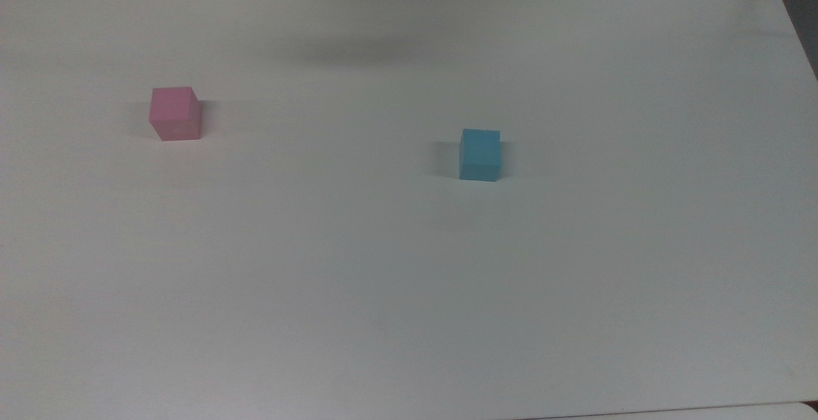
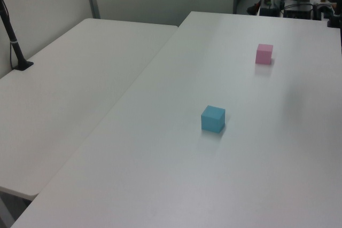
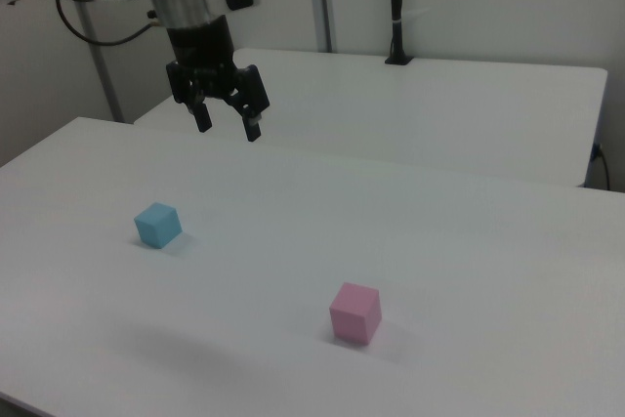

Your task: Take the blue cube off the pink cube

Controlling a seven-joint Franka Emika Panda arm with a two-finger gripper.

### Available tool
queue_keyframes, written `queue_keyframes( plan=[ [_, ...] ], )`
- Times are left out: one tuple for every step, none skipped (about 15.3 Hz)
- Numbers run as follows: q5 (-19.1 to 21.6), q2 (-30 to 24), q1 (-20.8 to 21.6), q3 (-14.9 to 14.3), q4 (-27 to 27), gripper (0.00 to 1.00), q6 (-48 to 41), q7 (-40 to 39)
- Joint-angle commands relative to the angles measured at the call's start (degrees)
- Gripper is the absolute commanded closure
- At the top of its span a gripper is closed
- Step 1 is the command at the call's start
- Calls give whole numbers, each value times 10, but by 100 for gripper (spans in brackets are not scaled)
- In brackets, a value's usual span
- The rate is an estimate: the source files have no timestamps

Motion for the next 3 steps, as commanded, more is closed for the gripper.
queue_keyframes(
  plan=[
    [8,-12,9,-15,6,0,-7,-18],
    [7,-12,9,-17,9,0,-9,-18],
    [7,-12,9,-17,10,0,-10,-15]
  ],
)
